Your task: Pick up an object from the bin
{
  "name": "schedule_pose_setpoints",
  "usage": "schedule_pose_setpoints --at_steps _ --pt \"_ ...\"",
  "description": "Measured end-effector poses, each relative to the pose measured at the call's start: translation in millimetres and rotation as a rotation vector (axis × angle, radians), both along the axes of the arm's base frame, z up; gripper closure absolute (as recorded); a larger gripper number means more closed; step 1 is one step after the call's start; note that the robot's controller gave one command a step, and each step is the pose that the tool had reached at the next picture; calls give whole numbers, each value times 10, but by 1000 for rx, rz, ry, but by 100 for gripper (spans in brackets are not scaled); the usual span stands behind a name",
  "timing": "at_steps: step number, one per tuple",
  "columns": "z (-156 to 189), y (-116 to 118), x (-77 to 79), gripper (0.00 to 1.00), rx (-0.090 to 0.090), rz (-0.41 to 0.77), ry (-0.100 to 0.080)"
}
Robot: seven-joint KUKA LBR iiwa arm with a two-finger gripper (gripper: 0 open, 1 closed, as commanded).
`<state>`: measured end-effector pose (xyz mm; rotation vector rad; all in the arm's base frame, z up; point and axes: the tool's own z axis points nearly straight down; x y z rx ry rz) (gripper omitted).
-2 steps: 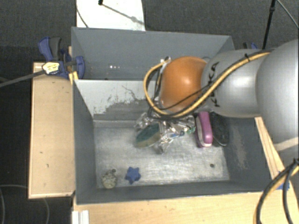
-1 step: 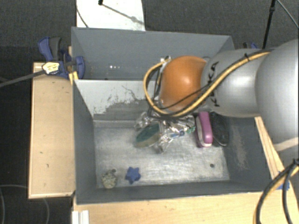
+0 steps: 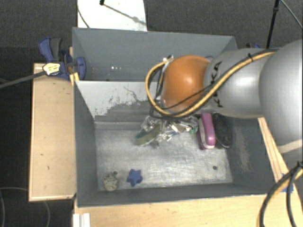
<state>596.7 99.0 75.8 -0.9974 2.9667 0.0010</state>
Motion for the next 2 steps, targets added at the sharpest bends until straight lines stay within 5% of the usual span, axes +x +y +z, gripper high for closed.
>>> schedule_pose_setpoints --at_steps 2 --pt "812 10 38 100 -2 -17 3"
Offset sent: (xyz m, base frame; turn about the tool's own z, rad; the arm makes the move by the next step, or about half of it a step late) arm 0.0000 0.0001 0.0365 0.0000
